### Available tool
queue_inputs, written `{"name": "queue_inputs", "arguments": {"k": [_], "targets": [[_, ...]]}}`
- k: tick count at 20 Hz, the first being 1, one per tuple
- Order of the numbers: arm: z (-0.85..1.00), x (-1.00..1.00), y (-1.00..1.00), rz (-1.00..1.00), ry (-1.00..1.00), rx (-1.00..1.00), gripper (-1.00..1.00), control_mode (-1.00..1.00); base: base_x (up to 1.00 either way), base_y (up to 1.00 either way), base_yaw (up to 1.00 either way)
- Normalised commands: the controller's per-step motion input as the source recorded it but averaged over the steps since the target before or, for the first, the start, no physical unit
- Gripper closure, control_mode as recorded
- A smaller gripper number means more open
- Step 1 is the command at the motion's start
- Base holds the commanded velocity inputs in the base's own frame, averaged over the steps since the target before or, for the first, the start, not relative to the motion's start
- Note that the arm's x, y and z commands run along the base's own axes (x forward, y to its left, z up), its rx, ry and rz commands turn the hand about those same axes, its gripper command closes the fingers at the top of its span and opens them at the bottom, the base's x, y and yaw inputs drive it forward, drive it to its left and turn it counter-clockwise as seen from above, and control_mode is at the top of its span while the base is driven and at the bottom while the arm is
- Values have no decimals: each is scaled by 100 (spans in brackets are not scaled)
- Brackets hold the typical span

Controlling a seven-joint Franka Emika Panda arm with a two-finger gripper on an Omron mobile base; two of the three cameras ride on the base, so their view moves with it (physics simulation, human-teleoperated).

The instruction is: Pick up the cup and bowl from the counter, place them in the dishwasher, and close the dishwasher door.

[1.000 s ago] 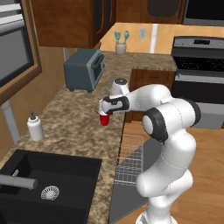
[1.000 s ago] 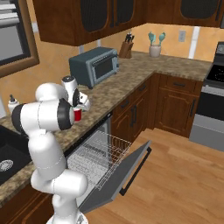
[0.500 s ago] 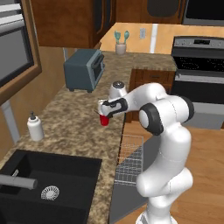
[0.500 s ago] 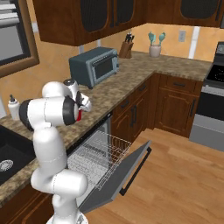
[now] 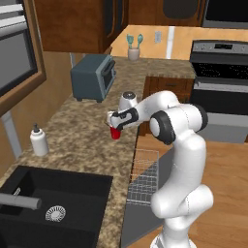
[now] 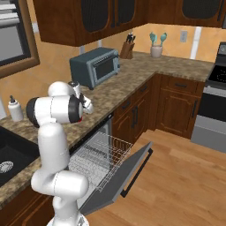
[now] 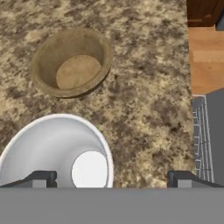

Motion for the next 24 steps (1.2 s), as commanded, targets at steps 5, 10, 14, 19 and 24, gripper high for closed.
{"name": "queue_inputs", "arguments": {"k": [5,10,14,19,24], "targets": [[-23,12,0,-1,3,2,-100,-100,0,0,0],[-34,0,6,-1,9,0,-100,-100,0,0,0],[-28,0,0,-1,8,0,100,-100,0,0,0],[-5,-5,-4,-3,1,0,100,-100,0,0,0],[0,-29,-59,-11,3,0,100,-100,0,0,0]]}}
